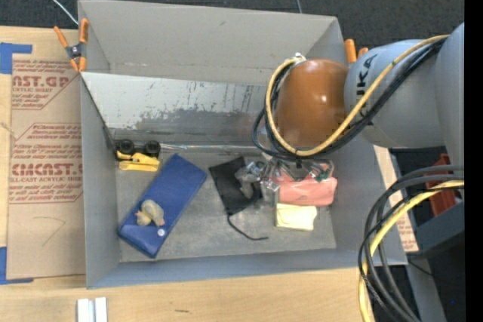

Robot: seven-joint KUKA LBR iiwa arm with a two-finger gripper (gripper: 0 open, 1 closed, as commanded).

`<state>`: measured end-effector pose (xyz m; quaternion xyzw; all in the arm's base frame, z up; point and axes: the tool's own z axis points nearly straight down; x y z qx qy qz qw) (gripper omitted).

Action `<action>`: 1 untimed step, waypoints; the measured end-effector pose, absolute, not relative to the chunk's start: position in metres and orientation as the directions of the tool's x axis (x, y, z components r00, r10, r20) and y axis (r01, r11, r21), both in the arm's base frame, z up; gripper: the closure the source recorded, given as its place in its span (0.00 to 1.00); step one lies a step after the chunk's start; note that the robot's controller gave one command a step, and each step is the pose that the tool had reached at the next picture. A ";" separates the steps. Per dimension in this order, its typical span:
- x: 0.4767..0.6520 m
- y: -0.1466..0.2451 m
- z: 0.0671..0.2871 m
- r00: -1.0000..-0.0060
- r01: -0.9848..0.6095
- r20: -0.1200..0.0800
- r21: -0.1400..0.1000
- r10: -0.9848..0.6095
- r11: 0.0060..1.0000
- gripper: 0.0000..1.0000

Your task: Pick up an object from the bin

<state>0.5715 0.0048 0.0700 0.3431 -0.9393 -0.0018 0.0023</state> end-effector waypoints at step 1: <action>0.572 0.005 0.070 -0.764 -0.645 0.003 0.005 -0.645 0.764 1.00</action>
Offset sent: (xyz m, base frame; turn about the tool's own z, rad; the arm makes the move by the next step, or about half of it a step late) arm -0.0071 -0.0039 0.0000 0.0338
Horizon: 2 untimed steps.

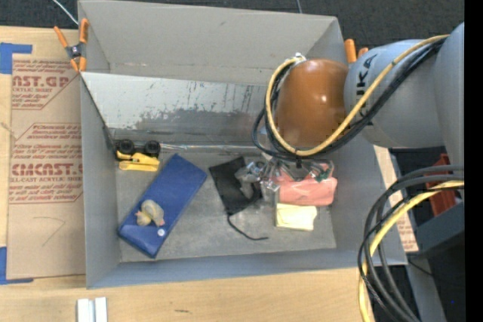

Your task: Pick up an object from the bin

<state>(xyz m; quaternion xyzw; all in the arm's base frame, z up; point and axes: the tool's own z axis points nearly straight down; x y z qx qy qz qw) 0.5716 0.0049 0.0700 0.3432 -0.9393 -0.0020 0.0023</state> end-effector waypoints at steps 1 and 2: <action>0.567 0.003 0.070 -0.780 -0.625 -0.002 0.005 -0.625 0.780 1.00; 0.553 0.006 0.070 -0.788 -0.616 0.000 0.006 -0.616 0.788 1.00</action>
Offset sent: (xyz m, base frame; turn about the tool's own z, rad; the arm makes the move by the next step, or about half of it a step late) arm -0.0183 0.0001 0.0000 0.0361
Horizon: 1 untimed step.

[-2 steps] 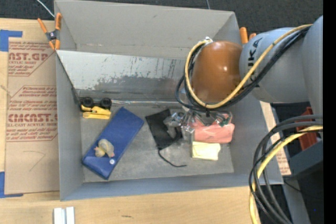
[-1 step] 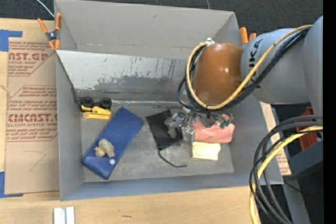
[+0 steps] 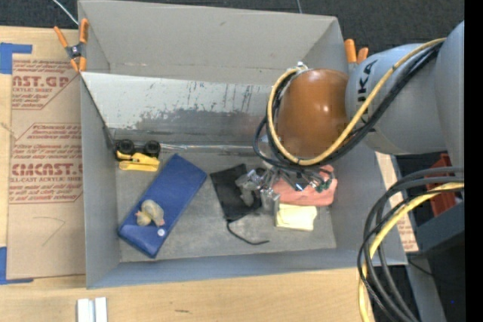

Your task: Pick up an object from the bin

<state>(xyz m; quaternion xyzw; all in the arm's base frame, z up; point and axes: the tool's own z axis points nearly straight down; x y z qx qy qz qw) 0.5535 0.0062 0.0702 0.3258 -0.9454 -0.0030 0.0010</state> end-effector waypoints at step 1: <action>0.563 0.001 0.070 -0.802 -0.597 -0.003 0.006 -0.597 0.802 1.00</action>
Offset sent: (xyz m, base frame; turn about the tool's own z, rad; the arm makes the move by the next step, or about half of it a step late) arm -0.0038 -0.0073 0.0003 0.0499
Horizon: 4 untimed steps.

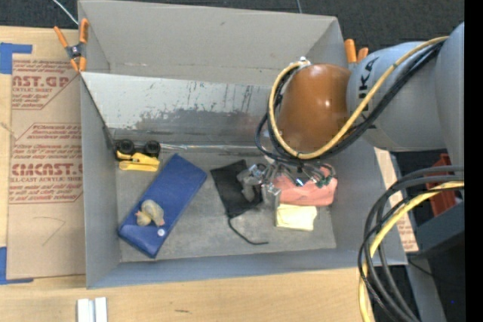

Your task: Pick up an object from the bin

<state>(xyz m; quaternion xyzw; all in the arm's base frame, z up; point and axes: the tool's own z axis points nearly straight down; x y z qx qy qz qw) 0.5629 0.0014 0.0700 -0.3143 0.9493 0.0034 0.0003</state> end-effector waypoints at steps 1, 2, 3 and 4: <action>0.552 0.001 0.070 -0.816 -0.578 -0.004 0.007 -0.578 0.816 1.00; 0.558 -0.002 0.070 -0.821 -0.571 -0.003 0.007 -0.571 0.821 1.00; 0.551 0.000 0.070 -0.844 -0.537 -0.006 0.008 -0.537 0.844 1.00; 0.558 0.000 0.070 -0.844 -0.537 -0.004 0.008 -0.537 0.844 1.00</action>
Offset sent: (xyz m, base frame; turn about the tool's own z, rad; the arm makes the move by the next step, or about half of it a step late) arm -0.0014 -0.0061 0.0000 0.0357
